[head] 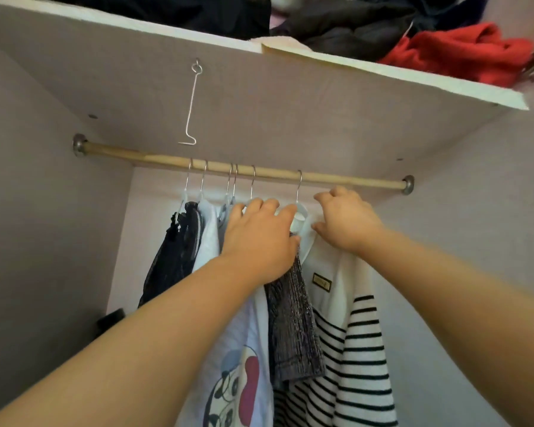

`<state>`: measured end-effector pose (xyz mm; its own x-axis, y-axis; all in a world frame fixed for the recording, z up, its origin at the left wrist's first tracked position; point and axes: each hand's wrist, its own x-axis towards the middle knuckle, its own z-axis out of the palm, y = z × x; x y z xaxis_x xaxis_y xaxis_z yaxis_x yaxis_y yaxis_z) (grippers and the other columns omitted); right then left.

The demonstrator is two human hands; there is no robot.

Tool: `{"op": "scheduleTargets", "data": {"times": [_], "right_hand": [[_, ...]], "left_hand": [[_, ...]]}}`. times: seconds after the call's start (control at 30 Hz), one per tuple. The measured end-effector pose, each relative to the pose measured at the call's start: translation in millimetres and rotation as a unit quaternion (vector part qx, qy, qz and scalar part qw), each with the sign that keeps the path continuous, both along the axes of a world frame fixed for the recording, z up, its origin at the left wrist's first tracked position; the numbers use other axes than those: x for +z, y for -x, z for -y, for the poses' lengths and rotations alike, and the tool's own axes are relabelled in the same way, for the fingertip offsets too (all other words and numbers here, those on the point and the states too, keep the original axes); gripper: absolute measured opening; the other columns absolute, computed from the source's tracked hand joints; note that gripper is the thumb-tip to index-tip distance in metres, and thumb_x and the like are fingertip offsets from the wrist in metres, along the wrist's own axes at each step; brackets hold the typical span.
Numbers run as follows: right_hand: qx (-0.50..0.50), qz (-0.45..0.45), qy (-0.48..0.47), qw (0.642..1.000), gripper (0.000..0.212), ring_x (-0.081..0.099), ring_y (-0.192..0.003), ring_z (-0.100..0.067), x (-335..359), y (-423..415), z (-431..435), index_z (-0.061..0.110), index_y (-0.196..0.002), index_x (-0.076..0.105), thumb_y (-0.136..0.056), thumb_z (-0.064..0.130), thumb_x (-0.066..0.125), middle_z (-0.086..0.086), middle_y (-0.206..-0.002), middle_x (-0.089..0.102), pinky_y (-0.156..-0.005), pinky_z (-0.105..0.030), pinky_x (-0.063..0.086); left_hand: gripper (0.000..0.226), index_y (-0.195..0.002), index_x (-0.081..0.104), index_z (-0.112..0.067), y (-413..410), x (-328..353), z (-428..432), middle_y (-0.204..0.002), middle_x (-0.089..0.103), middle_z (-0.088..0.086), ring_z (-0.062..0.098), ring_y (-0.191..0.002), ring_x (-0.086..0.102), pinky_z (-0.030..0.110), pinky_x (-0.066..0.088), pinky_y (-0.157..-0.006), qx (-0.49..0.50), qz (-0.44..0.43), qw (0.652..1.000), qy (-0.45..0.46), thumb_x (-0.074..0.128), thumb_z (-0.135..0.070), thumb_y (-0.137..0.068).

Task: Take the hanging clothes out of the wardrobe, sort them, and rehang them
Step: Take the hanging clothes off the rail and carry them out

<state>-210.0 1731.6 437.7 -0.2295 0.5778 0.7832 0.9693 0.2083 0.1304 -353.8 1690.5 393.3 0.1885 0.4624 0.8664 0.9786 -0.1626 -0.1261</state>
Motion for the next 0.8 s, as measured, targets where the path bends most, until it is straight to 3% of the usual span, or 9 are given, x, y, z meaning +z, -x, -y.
{"op": "scheduleTargets", "data": {"times": [0.2,0.33,0.53,0.63,0.7,0.77,0.8], "right_hand": [[-0.029,0.041,0.017,0.999,0.049,0.041,-0.122,-0.031,15,10,-59,0.012,-0.130,0.044,-0.092,0.043,0.050,-0.012,-0.130,0.043,-0.094,-0.039,0.039],[-0.072,0.070,0.000,0.995,0.046,0.043,-0.119,-0.031,17,18,-87,0.011,-0.131,0.042,-0.094,0.039,0.047,-0.011,-0.127,0.043,-0.091,-0.038,0.040],[-0.094,0.093,-0.023,0.991,0.044,0.058,-0.099,-0.027,12,20,-119,0.015,-0.135,0.037,-0.092,0.016,0.049,-0.006,-0.111,0.056,-0.065,-0.030,0.038],[-0.094,0.090,-0.061,0.990,0.041,0.057,-0.085,-0.026,11,13,-123,0.015,-0.126,0.043,-0.088,0.000,0.045,-0.005,-0.095,0.057,-0.061,-0.030,0.036],[-0.094,0.085,-0.074,0.989,0.040,0.049,-0.077,-0.026,12,10,-124,0.014,-0.122,0.046,-0.086,-0.003,0.044,-0.002,-0.077,0.046,-0.061,-0.030,0.035],[-0.095,0.079,-0.077,0.989,0.038,0.047,-0.076,-0.027,15,6,-126,0.013,-0.120,0.047,-0.087,-0.004,0.043,0.000,-0.070,0.038,-0.062,-0.031,0.035],[-0.096,0.075,-0.078,0.989,0.035,0.050,-0.079,-0.029,19,2,-127,0.013,-0.119,0.049,-0.088,-0.002,0.043,-0.002,-0.075,0.045,-0.062,-0.030,0.036]], "left_hand": [[0.050,-0.139,0.037,-0.028,-9,-1,-34,-0.140,0.040,-0.001,0.022,-0.132,0.027,0.043,0.011,-0.110,0.042,-0.037,0.998,0.011,0.029,-0.052,-0.095],[0.049,-0.137,0.040,-0.027,-16,-7,-46,-0.137,0.043,0.000,0.023,-0.131,0.028,0.046,0.008,-0.110,0.059,-0.067,0.996,0.002,0.026,-0.050,-0.096],[0.045,-0.122,0.053,-0.023,-7,-20,-58,-0.124,0.052,0.001,0.024,-0.121,0.036,0.045,0.006,-0.104,0.051,-0.083,0.994,-0.051,0.023,-0.044,-0.097],[0.037,-0.100,0.068,-0.022,-1,-25,-63,-0.101,0.065,0.000,0.025,-0.104,0.054,0.045,0.016,-0.099,0.047,-0.083,0.994,-0.055,0.039,-0.042,-0.089],[0.034,-0.081,0.073,-0.021,2,-26,-68,-0.083,0.067,0.000,0.025,-0.087,0.061,0.046,0.024,-0.094,0.047,-0.089,0.993,-0.063,0.047,-0.044,-0.078],[0.038,-0.079,0.073,-0.021,4,-29,-74,-0.080,0.067,0.000,0.026,-0.085,0.062,0.047,0.025,-0.092,0.042,-0.093,0.992,-0.077,0.043,-0.044,-0.077],[0.041,-0.080,0.073,-0.021,5,-29,-73,-0.080,0.067,0.000,0.026,-0.086,0.062,0.047,0.025,-0.093,0.037,-0.092,0.992,-0.079,0.039,-0.044,-0.079]]}}
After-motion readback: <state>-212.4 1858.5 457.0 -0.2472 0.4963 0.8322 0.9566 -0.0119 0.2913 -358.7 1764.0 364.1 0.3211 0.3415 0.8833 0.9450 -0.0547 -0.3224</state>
